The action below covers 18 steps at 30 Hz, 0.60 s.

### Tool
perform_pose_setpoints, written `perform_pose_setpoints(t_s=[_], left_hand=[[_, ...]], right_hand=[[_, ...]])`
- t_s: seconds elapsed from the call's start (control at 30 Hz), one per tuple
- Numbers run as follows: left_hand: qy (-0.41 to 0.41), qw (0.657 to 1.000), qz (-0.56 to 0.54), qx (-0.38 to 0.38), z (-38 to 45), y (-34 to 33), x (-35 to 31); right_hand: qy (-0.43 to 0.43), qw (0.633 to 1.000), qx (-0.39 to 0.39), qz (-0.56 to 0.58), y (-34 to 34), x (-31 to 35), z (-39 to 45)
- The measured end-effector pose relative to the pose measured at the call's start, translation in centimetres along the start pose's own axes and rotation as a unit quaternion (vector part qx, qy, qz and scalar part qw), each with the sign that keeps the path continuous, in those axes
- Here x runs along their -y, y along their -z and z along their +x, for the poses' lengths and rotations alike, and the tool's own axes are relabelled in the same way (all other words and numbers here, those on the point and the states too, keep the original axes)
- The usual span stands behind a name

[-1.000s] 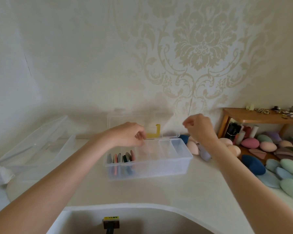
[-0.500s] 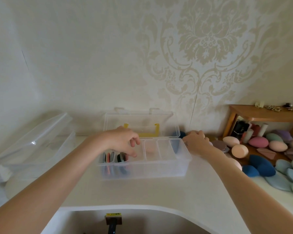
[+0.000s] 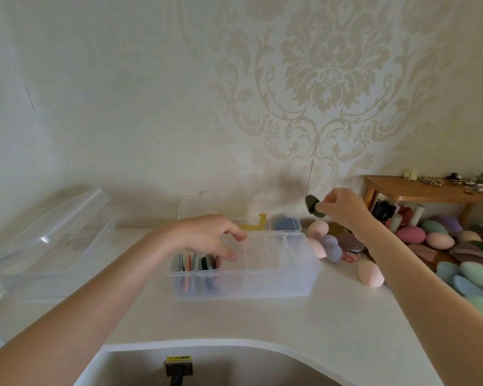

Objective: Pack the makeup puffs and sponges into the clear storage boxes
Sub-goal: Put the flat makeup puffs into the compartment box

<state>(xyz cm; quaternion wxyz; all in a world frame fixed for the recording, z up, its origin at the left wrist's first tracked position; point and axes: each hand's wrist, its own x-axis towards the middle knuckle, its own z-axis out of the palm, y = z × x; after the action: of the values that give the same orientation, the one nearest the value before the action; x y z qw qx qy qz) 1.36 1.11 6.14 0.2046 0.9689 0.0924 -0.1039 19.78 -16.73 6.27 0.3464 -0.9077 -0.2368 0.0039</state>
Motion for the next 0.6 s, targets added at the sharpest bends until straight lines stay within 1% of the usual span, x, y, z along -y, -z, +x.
perform_pose_setpoints(t_s=[0.1, 0.17, 0.23, 0.33, 0.43, 0.53, 0.6], left_hand=[[-0.005, 1.0, -0.018, 0.001, 0.9, -0.3, -0.7], [-0.007, 0.999, -0.047, -0.01, 1.4, -0.3, -0.8], [-0.013, 0.997, -0.063, -0.041, 1.6, -0.3, -0.5], [-0.017, 0.994, -0.06, -0.091, 1.1, 0.2, 0.2], [-0.001, 0.997, -0.034, -0.072, -0.1, 0.4, 1.0], [0.027, 0.998, 0.011, -0.05, -1.0, -0.2, 1.4], [0.044, 0.997, 0.033, -0.05, -1.2, -0.7, 1.4]], right_hand=[[0.037, 0.996, -0.063, 0.041, 1.2, 1.1, -1.1], [0.079, 0.991, -0.079, 0.076, 1.4, 2.6, -2.9], [0.121, 0.986, -0.054, 0.101, 0.8, 4.0, -4.7], [0.188, 0.98, -0.014, 0.066, -0.9, 6.0, -7.0], [0.218, 0.975, -0.007, 0.045, -2.8, 7.2, -8.0], [0.213, 0.977, 0.002, 0.035, -4.5, 7.8, -8.5], [0.213, 0.977, 0.006, 0.025, -5.6, 8.0, -8.8]])
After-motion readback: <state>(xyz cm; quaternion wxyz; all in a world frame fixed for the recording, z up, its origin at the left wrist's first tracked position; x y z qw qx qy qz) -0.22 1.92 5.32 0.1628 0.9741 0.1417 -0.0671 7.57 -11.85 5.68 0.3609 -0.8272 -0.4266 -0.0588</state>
